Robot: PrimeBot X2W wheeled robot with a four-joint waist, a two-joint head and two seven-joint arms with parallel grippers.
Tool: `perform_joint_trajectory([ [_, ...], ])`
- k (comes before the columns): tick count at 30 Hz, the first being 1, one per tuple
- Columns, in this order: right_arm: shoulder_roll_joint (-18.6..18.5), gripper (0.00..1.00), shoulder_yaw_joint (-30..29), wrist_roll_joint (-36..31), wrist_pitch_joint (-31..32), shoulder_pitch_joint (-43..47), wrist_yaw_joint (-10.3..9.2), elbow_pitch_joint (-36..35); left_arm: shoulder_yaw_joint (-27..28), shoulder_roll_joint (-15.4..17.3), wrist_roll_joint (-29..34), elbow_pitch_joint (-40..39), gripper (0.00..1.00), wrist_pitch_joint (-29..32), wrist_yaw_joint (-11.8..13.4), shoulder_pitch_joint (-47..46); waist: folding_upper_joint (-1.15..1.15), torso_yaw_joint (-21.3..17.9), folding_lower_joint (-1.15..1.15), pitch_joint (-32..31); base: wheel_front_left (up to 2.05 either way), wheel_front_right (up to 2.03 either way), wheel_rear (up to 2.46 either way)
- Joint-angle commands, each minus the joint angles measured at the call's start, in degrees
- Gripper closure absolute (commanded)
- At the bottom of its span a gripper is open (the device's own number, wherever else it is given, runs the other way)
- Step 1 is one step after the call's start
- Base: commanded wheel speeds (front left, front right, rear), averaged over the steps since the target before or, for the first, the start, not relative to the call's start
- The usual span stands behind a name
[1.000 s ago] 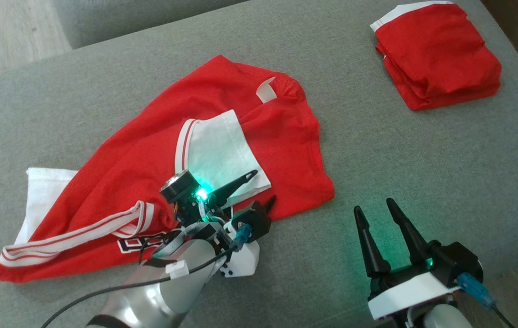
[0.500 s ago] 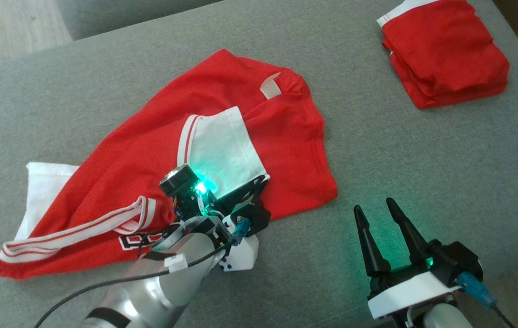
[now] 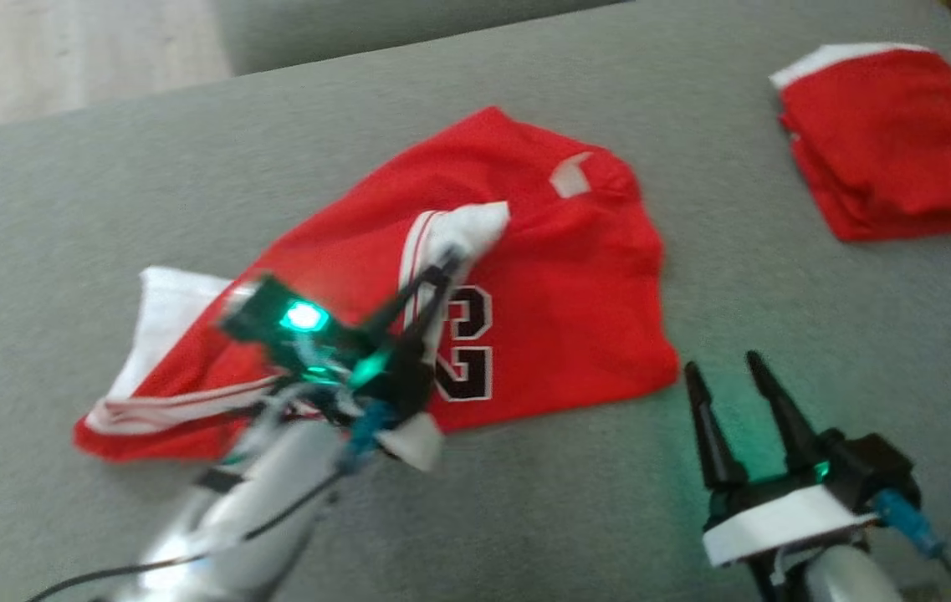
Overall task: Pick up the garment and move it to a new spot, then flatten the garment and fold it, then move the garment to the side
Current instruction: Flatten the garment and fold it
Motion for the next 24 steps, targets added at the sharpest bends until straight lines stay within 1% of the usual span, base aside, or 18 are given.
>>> perform_joint_trajectory([
  [1,-1.1,0.0,0.2,0.6,-0.2,-3.4,-0.04,-1.1,3.4,2.7,-0.6,-5.5,1.0,0.7,0.7,-0.8,0.0,3.2,0.0,-0.2,0.0,0.0,0.0],
  [4,-2.8,0.0,-1.5,1.9,-0.2,-7.4,-0.04,2.2,5.9,6.6,-1.5,-14.2,1.0,2.4,1.4,0.7,0.0,6.4,0.0,0.5,0.0,0.0,0.0],
  [5,-2.8,0.0,-1.5,1.9,-0.2,-7.4,-0.04,2.2,5.9,6.6,-1.5,-14.2,1.0,2.4,1.4,0.7,0.0,6.4,0.0,0.5,0.0,0.0,0.0],
  [7,-4.6,0.0,-2.2,2.4,0.0,-11.4,-0.04,5.5,7.6,8.7,-2.0,-18.2,1.0,3.2,1.9,1.2,0.0,8.0,0.0,1.2,0.0,0.0,0.0],
  [10,-7.9,0.0,-2.9,2.9,5.1,-18.4,-0.04,10.3,9.2,10.7,-2.2,-22.1,1.0,4.2,2.4,1.2,0.0,10.2,0.0,2.4,0.0,0.0,0.0],
  [13,-11.9,0.0,-2.6,2.4,11.0,-25.2,-0.04,15.3,10.1,11.4,-2.4,-24.4,1.0,4.7,2.7,0.8,0.0,11.9,0.0,3.5,0.0,0.0,0.0],
  [16,-14.7,0.0,-0.9,1.8,15.0,-30.7,-0.04,20.2,10.4,11.7,-2.5,-25.6,1.0,4.9,2.7,0.2,0.0,13.1,0.0,4.5,0.0,0.0,0.0],
  [20,-16.6,0.0,2.7,2.8,18.4,-35.2,-0.04,26.5,10.4,11.7,-2.6,-26.3,1.0,4.7,2.8,-0.4,0.0,14.4,0.0,5.5,0.0,0.0,0.0],
  [24,-17.3,0.0,6.2,4.0,18.2,-38.2,-0.04,31.2,10.2,11.7,-2.7,-26.5,1.0,4.4,3.0,-0.6,0.0,15.0,0.0,6.1,0.0,0.0,0.0],
])
